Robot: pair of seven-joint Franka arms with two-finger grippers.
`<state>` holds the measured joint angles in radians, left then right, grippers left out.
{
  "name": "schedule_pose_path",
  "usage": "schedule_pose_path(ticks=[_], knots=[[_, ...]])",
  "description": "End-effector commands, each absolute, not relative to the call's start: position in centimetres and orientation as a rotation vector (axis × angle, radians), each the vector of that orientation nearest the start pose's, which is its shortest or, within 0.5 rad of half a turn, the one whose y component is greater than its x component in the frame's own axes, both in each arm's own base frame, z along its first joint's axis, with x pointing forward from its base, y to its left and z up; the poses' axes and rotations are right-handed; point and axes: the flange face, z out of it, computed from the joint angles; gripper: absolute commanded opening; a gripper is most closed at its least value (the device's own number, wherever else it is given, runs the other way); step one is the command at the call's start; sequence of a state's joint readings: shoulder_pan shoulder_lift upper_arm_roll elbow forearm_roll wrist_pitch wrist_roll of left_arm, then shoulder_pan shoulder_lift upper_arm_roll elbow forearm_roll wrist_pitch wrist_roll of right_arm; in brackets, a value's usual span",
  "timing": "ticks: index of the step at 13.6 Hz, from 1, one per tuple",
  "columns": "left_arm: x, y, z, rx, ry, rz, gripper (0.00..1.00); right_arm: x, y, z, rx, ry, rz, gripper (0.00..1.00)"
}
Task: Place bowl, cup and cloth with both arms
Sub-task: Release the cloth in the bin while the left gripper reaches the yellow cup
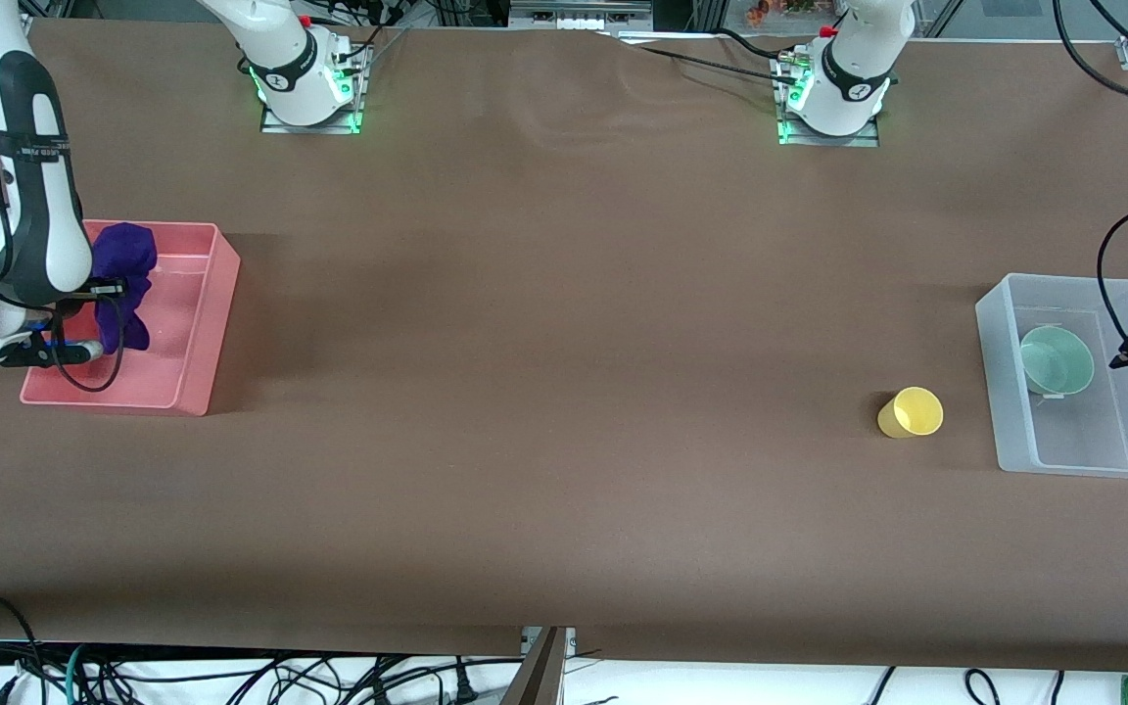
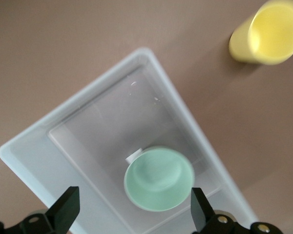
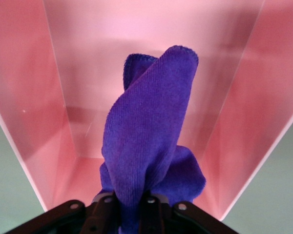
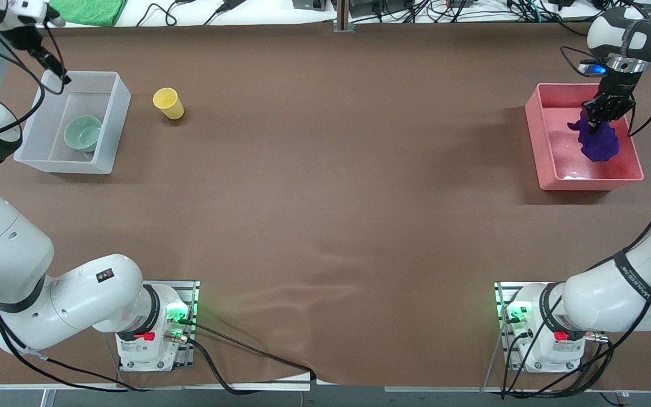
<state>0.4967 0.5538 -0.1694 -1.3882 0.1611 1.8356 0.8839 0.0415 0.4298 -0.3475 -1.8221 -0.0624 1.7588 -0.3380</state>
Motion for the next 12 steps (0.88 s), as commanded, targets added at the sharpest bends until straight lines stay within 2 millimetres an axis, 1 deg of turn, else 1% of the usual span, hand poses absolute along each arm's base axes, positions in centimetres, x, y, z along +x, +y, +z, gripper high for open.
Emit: schedule_pose_path(ticks=[1,2,3,4,5,6,7,8,9,10,11,12], knots=[[67.4,19.8,37.2,-3.108,0.657,0.183,1.0,57.3,-16.9,32.8,-3.115,-0.072,0.696,1.0],[68.2,17.7,34.8,-3.144,0.589,0.217,1.0,58.0,-16.5,35.5,-3.118,-0.08,0.674,1.0],[68.9,15.9,33.4,-3.187,0.54,0.201,1.0,59.1,-15.7,38.7,-3.123,-0.099,0.659,1.0],[69.3,14.3,32.2,-3.211,0.539,0.179,1.0,60.0,-13.9,41.4,-3.115,-0.137,0.658,1.0],[69.4,12.7,30.0,-3.22,0.562,0.194,1.0,60.7,-12.1,44.6,-3.115,-0.179,0.63,1.0],[69.6,12.4,28.1,-3.227,0.545,0.18,1.0,61.0,-10.1,46.9,-3.106,-0.225,0.599,1.0],[69.5,11.8,25.9,-3.246,0.532,0.193,1.0,61.0,-8.4,49.0,-3.085,-0.246,0.531,1.0],[69.3,11.1,24.5,-3.273,0.517,0.176,0.97,60.9,-7.1,50.7,-3.065,-0.275,0.468,1.0],[68.8,10.7,23.2,-3.282,0.516,0.172,0.73,60.9,-4.9,52.5,-3.067,-0.337,0.422,1.0],[68.6,10.6,22.6,-3.281,0.539,0.177,0.42,60.3,-2.3,54.0,-3.055,-0.4,0.419,1.0],[68.1,10.5,22.0,-3.283,0.553,0.202,0.11,59.7,-0.9,55.3,-3.056,-0.371,0.409,1.0],[67.8,10.5,21.5,-3.285,0.56,0.218,0.0,59.2,0.4,56.5,-3.07,-0.305,0.375,1.0]])
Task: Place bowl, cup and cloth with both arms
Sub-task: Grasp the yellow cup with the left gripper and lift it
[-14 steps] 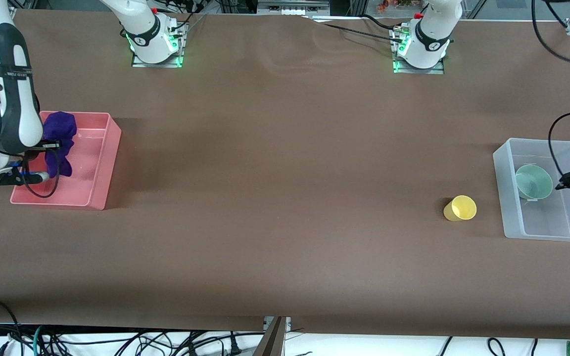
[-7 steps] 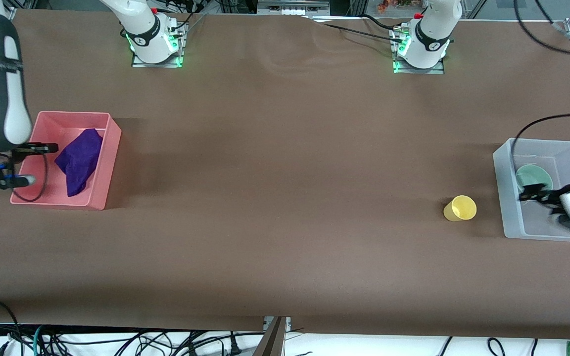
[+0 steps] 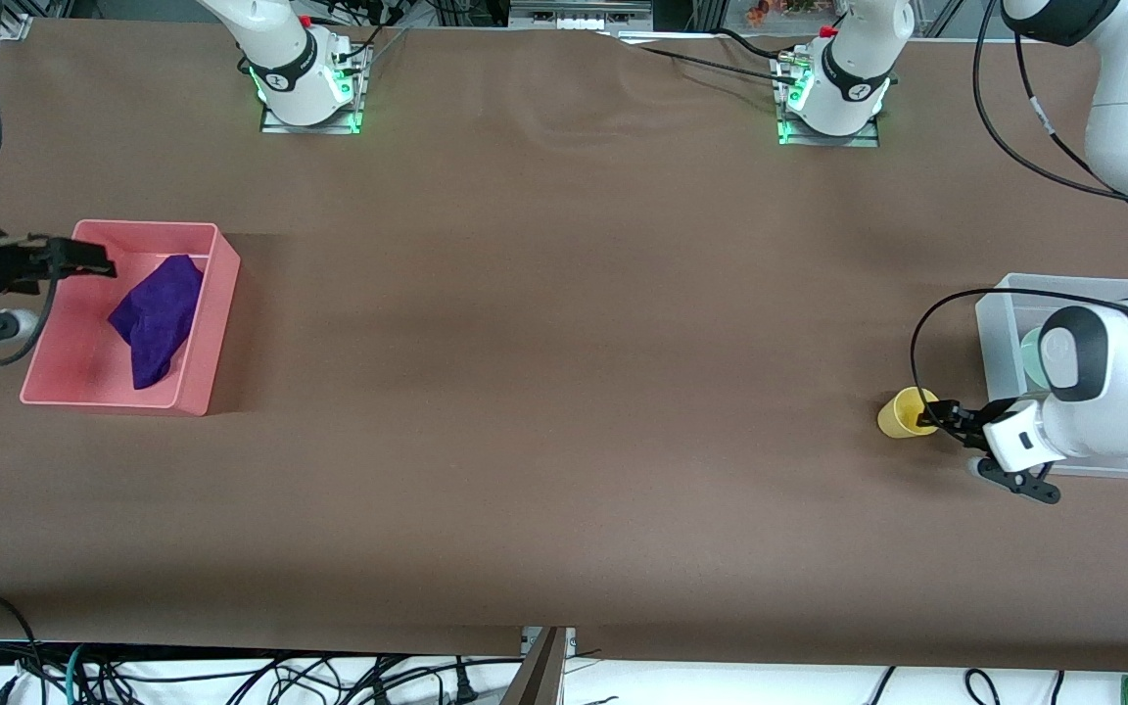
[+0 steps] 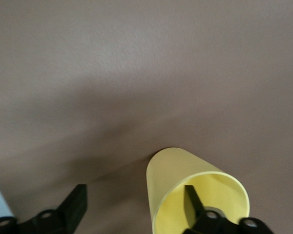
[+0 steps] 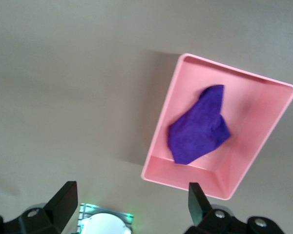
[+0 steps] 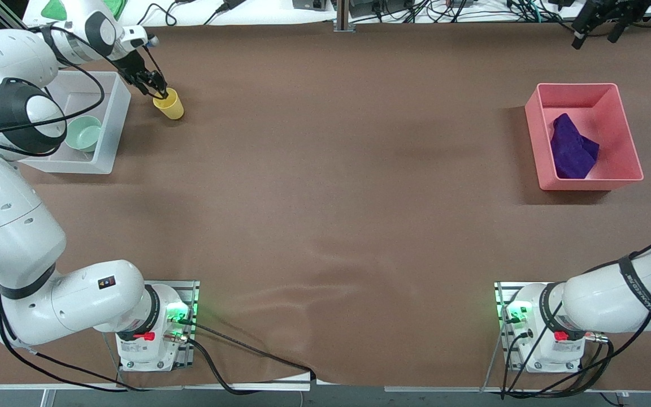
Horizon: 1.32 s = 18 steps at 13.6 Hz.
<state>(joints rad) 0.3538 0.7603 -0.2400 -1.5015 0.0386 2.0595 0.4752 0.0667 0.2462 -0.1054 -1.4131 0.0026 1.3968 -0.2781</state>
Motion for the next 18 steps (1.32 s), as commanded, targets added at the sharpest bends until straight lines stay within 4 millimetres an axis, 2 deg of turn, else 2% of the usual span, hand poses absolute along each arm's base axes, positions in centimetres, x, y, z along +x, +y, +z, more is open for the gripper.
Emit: schedule_pose_path(ticks=[1,2,5,6,7,8,9,10,12,13,14,15,16,18], knots=[[67.7,10.3,21.4,-3.283,0.566,0.224,0.0,58.9,2.2,57.1,-3.088,-0.272,0.369,1.0],[67.8,10.3,21.5,-3.279,0.587,0.218,0.0,58.3,3.5,58.0,-3.097,-0.247,0.347,1.0],[67.9,10.5,21.9,-3.268,0.606,0.215,0.0,58.0,3.2,58.6,-3.107,-0.204,0.326,1.0],[68.1,10.7,22.5,-3.259,0.645,0.197,0.0,57.4,3.0,60.1,-3.12,-0.199,0.277,1.0],[68.2,11.2,23.8,-3.244,0.692,0.172,0.0,56.9,2.9,61.2,-3.13,-0.199,0.246,1.0],[68.0,12.0,25.9,-3.227,0.719,0.159,0.0,56.1,2.3,62.5,-3.144,-0.199,0.219,1.0],[67.9,13.1,28.2,-3.205,0.727,0.157,0.0,55.1,0.8,63.5,-3.146,-0.168,0.195,1.0],[67.8,14.7,30.7,-3.171,0.741,0.17,0.0,54.8,0.3,63.4,-3.148,-0.151,0.202,1.0],[67.0,17.8,35.7,-3.069,0.768,0.269,0.0,55.1,0.1,61.0,-3.166,-0.171,0.259,1.0],[66.1,18.8,37.3,-3.016,0.773,0.35,0.0,55.0,0.1,60.9,-3.177,-0.168,0.268,1.0],[65.1,20.2,38.0,-2.97,0.78,0.424,0.0,54.9,0.3,60.8,-3.173,-0.142,0.271,1.0],[64.1,21.8,37.5,-2.946,0.795,0.498,0.0,54.9,0.3,60.9,-3.173,-0.101,0.267,1.0],[62.9,23.9,35.9,-2.944,0.8,0.549,0.0,54.9,0.7,60.9,-3.177,-0.057,0.269,1.0],[61.4,26.7,32.7,-2.955,0.773,0.498,0.0,55.2,0.9,60.5,-3.178,-0.069,0.281,1.0]])
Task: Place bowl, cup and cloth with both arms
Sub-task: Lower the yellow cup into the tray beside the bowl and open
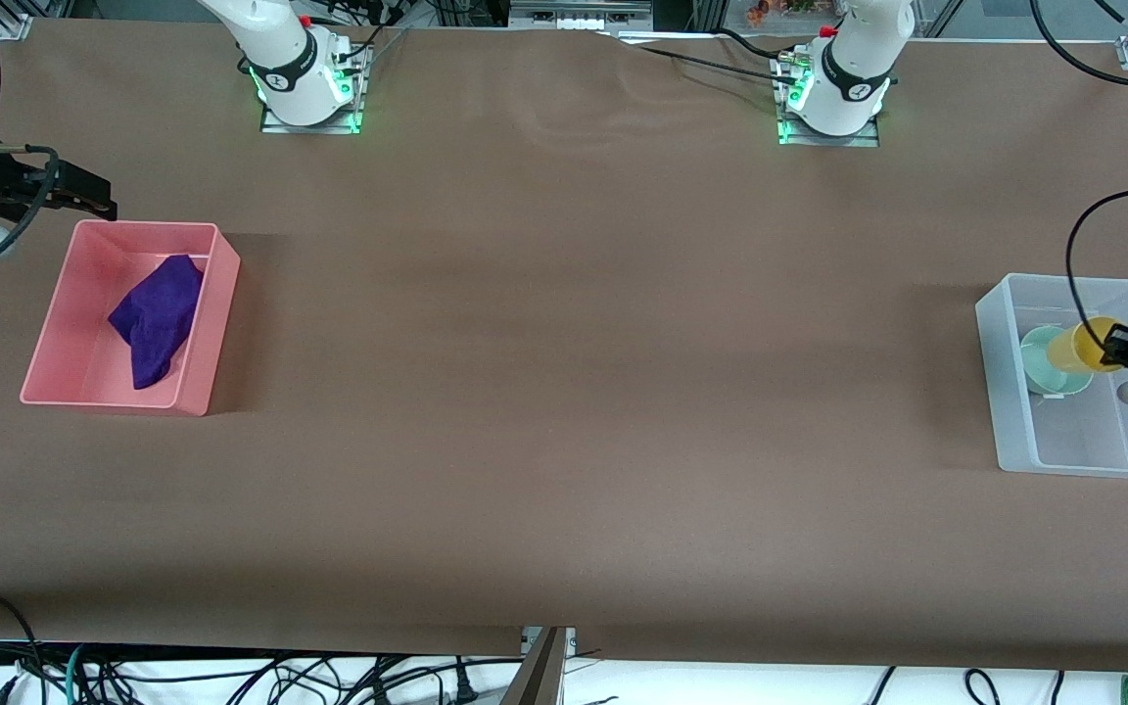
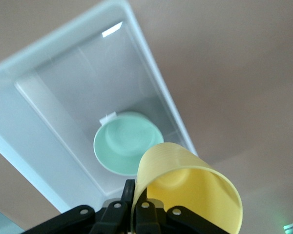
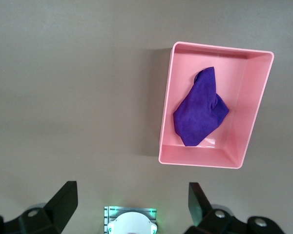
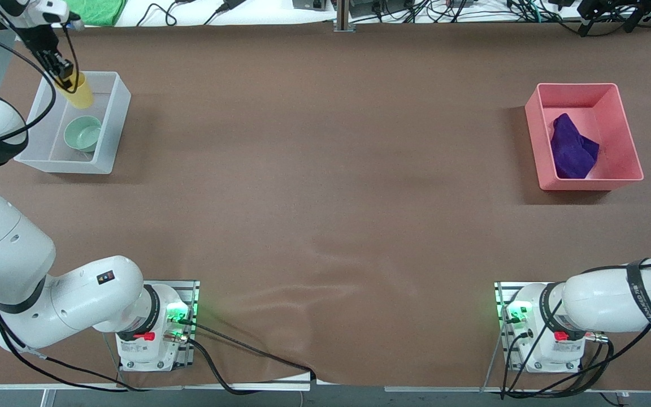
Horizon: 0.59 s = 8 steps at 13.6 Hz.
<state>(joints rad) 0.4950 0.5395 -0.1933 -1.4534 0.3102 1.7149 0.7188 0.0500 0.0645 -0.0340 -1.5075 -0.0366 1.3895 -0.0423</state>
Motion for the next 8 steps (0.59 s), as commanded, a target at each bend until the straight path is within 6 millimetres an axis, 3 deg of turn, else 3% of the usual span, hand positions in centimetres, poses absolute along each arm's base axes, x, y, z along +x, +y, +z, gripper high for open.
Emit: schedule_pose_path(ticks=[1,2,3,5,8], knots=[[60.7,27.6,31.0,-2.962,0.763,0.465,0.03,55.7,1.2,60.5,-3.178,-0.081,0.278,1.0],[60.5,28.3,29.8,-2.975,0.754,0.456,0.58,55.8,1.2,60.7,-3.179,-0.085,0.279,1.0],[60.4,28.3,29.9,-2.987,0.748,0.451,1.0,55.9,1.3,60.8,-3.179,-0.087,0.281,1.0],[60.7,27.2,32.4,-2.98,0.76,0.477,1.0,56.2,1.2,60.9,-3.183,-0.084,0.272,1.0],[62.7,22.6,37.5,-2.958,0.826,0.383,1.0,56.4,1.3,60.7,-3.185,-0.087,0.274,1.0]])
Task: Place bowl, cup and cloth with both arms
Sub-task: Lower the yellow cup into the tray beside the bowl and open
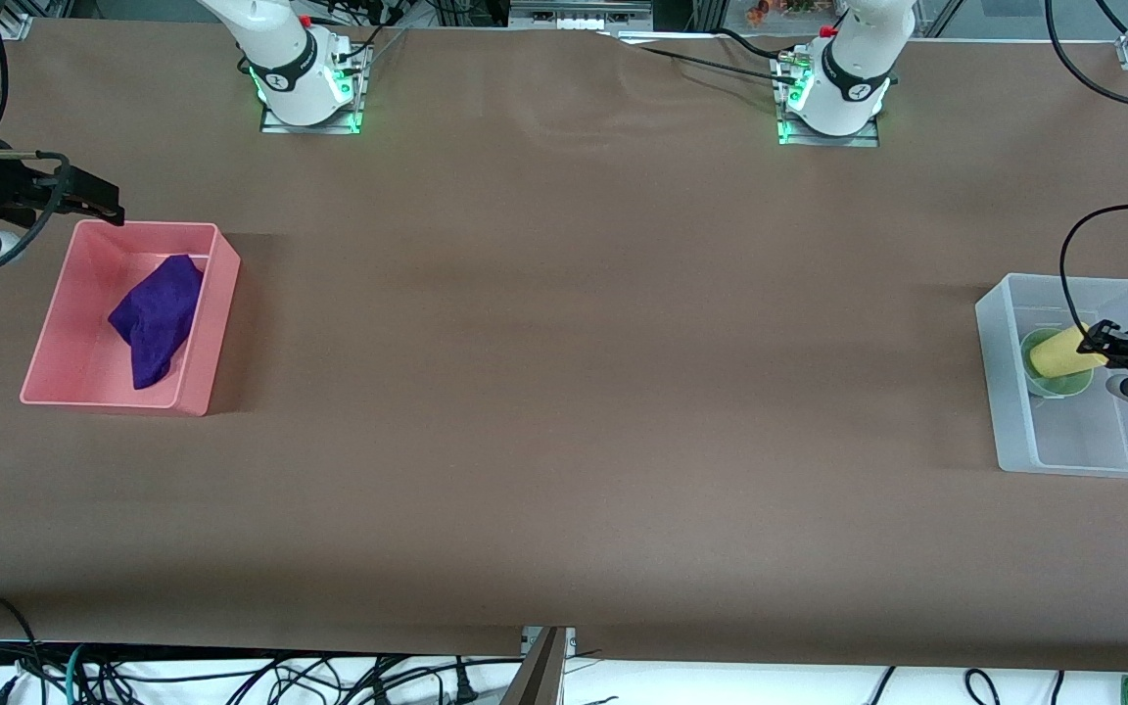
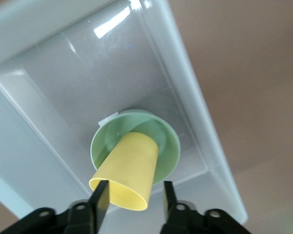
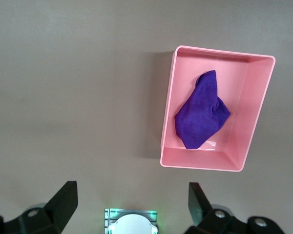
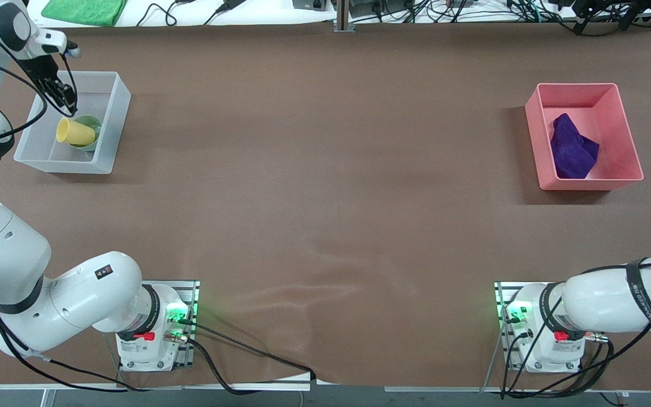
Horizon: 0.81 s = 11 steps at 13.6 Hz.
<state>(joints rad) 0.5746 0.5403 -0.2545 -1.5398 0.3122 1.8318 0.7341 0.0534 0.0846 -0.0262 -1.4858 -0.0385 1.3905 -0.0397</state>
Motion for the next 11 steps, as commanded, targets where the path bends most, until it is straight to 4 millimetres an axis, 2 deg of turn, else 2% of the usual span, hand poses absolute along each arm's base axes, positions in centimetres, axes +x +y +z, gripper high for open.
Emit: schedule_pose_path(ticks=[1,3,5,9,10,11], knots=[[63.5,20.6,38.7,-2.953,0.855,0.352,1.0,56.4,1.3,60.7,-3.183,-0.087,0.274,1.0],[64.7,16.9,41.5,-2.966,0.808,0.29,1.0,56.5,1.0,60.6,-3.18,-0.08,0.276,1.0],[65.3,12.4,44.2,-3.003,0.685,0.258,1.0,56.5,1.1,60.6,-3.178,-0.099,0.277,1.0],[64.9,4.4,51.1,-3.065,0.495,0.188,1.0,56.5,1.0,60.6,-3.178,-0.099,0.277,1.0],[64.7,3.5,51.8,-3.118,0.456,0.191,1.0,56.4,1.0,60.7,-3.179,-0.097,0.272,1.0],[64.3,1.4,53.1,-3.149,0.47,0.16,1.0,56.5,1.1,60.6,-3.179,-0.099,0.274,1.0]])
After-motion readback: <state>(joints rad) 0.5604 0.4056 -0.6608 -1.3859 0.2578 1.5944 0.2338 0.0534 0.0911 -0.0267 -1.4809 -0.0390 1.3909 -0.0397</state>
